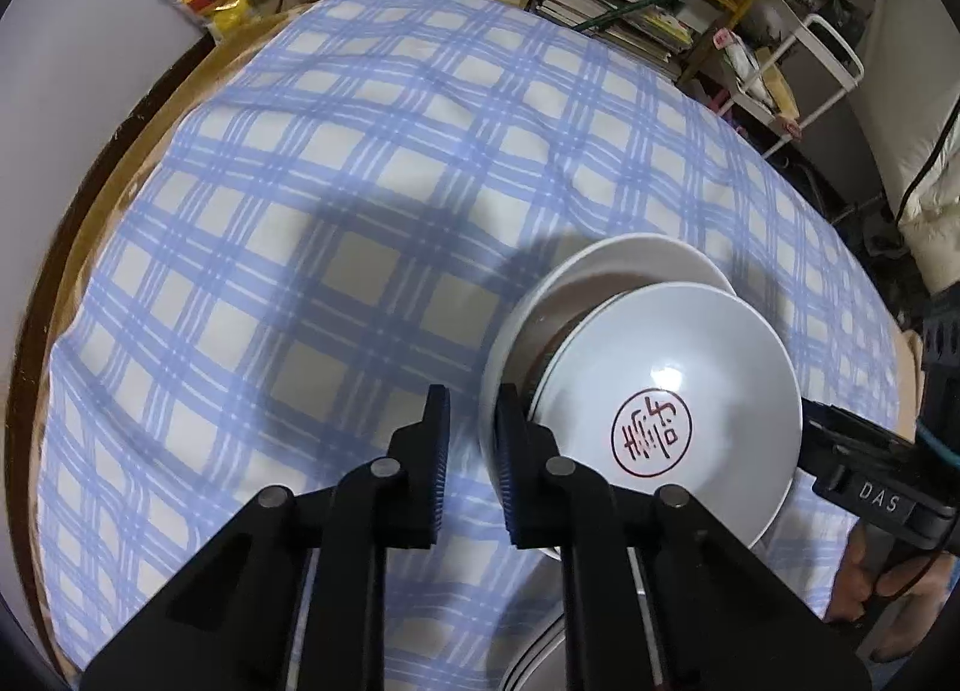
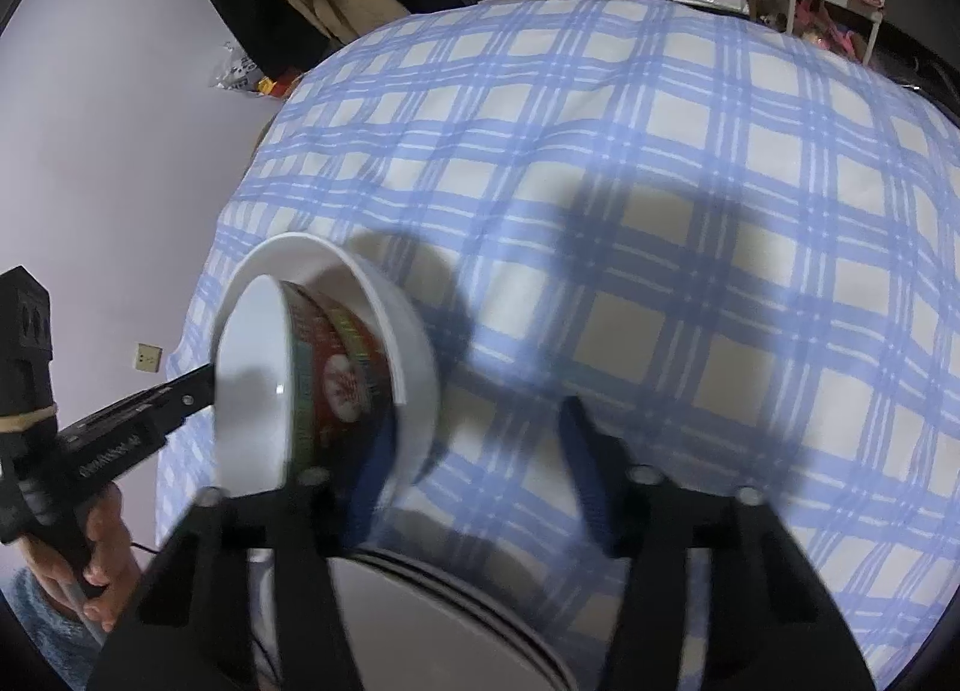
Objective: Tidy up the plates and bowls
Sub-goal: 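Close both tools on the rim of the bowl stack, then lift the bowl stack with both tools and carry it over the cherry plates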
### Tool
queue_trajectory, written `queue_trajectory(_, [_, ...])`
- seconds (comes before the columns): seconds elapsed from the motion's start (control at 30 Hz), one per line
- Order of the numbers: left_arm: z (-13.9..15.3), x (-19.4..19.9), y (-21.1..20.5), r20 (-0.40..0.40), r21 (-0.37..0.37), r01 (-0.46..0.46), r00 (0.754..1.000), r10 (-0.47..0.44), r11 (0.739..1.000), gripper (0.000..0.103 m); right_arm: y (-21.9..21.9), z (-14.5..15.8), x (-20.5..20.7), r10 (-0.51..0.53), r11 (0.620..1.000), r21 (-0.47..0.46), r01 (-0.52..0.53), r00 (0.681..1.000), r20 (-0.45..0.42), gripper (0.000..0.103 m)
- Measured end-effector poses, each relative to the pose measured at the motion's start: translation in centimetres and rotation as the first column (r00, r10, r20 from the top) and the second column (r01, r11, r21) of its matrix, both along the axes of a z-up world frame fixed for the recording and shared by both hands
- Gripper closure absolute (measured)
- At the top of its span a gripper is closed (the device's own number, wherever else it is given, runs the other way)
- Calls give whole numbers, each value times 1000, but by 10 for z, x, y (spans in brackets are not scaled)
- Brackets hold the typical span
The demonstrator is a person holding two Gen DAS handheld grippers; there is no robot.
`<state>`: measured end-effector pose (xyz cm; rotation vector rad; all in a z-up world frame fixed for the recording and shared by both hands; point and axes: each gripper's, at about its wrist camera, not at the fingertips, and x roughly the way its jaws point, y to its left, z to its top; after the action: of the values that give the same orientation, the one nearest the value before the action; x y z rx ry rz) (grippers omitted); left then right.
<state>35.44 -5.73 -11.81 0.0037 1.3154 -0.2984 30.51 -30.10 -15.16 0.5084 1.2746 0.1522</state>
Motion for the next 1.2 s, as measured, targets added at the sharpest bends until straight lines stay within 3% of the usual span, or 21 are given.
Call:
queue_trajectory(0.03, [0, -1, -2, 0, 2, 1, 1000, -1, 1000, 94, 3, 2, 0, 6, 1000, 12, -6, 1000, -3, 76])
queue_trajectory(0.17, [0, 0, -6, -13, 11, 9, 1000, -9, 1000, 99, 14, 7, 3, 25, 1000, 6, -25, 1000, -1, 92])
queue_trajectory(0.3, [-3, 2, -8, -38, 34, 19, 999, -18, 999, 100, 25, 8, 1, 20, 1000, -18, -20, 1000, 11, 92])
queue_trajectory(0.4, [-6, 3, -2, -42, 11, -11, 999, 11, 1000, 100, 20, 3, 3, -39, 999, 37, 39, 999, -20, 92])
queue_trajectory(0.53, [-5, 0, -9, -17, 51, 26, 1000, -25, 998, 101, 22, 4, 3, -17, 1000, 20, 17, 1000, -18, 92])
queue_trajectory(0.77, [-5, -1, -16, 7, 111, 8, 1000, -9, 994, 100, 24, 7, 8, -23, 1000, -10, 23, 999, -49, 93])
queue_trajectory(1.0, [-6, 2, -12, -15, 87, -8, 1000, 9, 996, 100, 21, 6, 9, -65, 998, 8, 66, 996, -66, 93])
queue_trajectory(1.2, [-7, 0, -16, -1, 120, -5, 1000, 5, 993, 100, 30, 10, 8, -54, 997, -57, 51, 998, -41, 93])
